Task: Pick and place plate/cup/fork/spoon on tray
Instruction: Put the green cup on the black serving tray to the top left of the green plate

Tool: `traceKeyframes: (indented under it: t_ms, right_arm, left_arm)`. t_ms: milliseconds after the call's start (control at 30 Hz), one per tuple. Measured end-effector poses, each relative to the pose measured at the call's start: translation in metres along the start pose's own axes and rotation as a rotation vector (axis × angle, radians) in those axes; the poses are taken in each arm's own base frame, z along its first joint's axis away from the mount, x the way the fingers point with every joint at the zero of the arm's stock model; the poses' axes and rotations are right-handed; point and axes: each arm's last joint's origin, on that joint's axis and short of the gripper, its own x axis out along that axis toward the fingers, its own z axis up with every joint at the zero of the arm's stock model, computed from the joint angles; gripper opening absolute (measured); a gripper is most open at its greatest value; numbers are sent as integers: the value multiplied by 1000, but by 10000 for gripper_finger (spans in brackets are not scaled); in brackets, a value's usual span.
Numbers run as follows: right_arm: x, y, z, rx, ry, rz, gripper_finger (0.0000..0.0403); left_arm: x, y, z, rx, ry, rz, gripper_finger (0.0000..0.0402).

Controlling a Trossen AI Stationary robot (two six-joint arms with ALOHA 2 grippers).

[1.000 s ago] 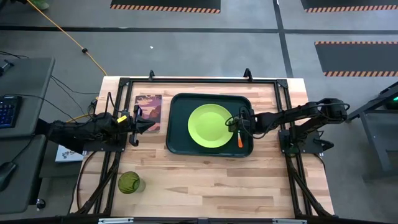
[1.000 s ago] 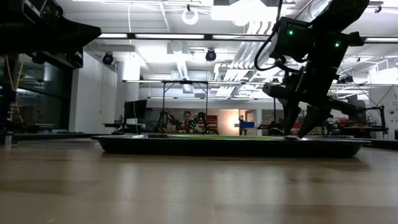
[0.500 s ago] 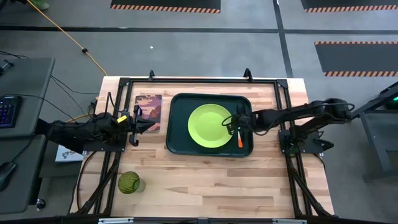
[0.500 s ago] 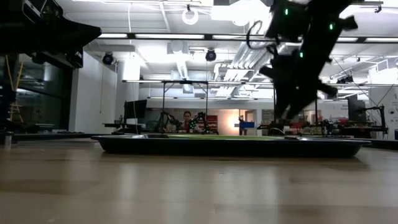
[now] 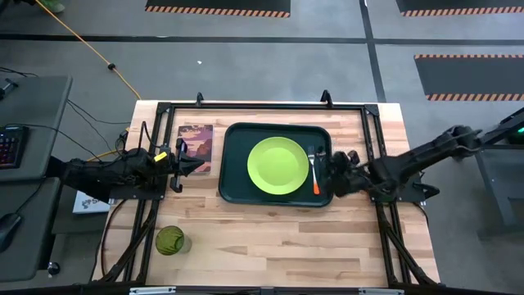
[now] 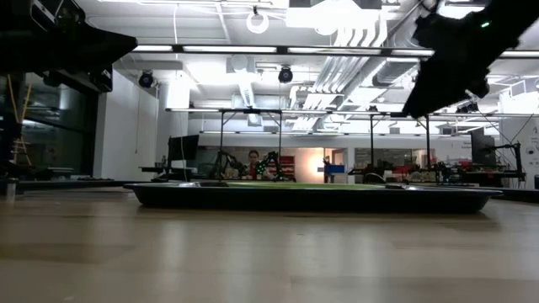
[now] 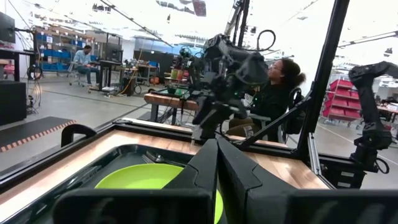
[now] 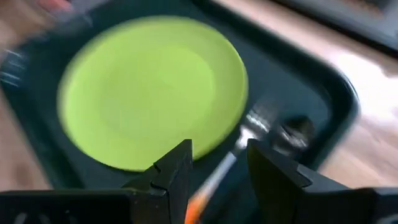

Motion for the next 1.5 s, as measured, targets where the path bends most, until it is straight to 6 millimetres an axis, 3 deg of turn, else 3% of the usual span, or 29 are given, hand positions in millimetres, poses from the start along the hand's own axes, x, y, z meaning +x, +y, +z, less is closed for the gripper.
traceKeyframes:
  t_ms: [167, 333, 467, 700, 867, 1200, 1333, 1500]
  right_arm:
    - [-14, 7, -19, -66, -261, 125, 144]
    - [-11, 9, -22, -120, -465, 164, 144]
    - [-4, 10, -12, -173, -524, 295, 144]
    - [8, 1, 24, -244, -639, 516, 144]
    - [15, -11, 43, -229, -723, 569, 144]
    - [20, -17, 48, -215, -715, 595, 144]
    - [21, -17, 47, -213, -702, 594, 144]
    - [22, -17, 45, -205, -674, 592, 144]
  left_arm:
    - [0, 0, 0, 0, 0, 0, 3]
    - [0, 0, 0, 0, 0, 0, 3]
    - [0, 0, 0, -8, 0, 0, 3]
    - [0, 0, 3, -29, -34, -4, 3]
    - [0, 0, 3, -29, -38, -2, 3]
    - [-2, -3, 30, -117, -301, -29, 5]
    - [7, -10, 40, -131, -211, -103, 34]
    - [30, -25, 63, -69, -28, -176, 111]
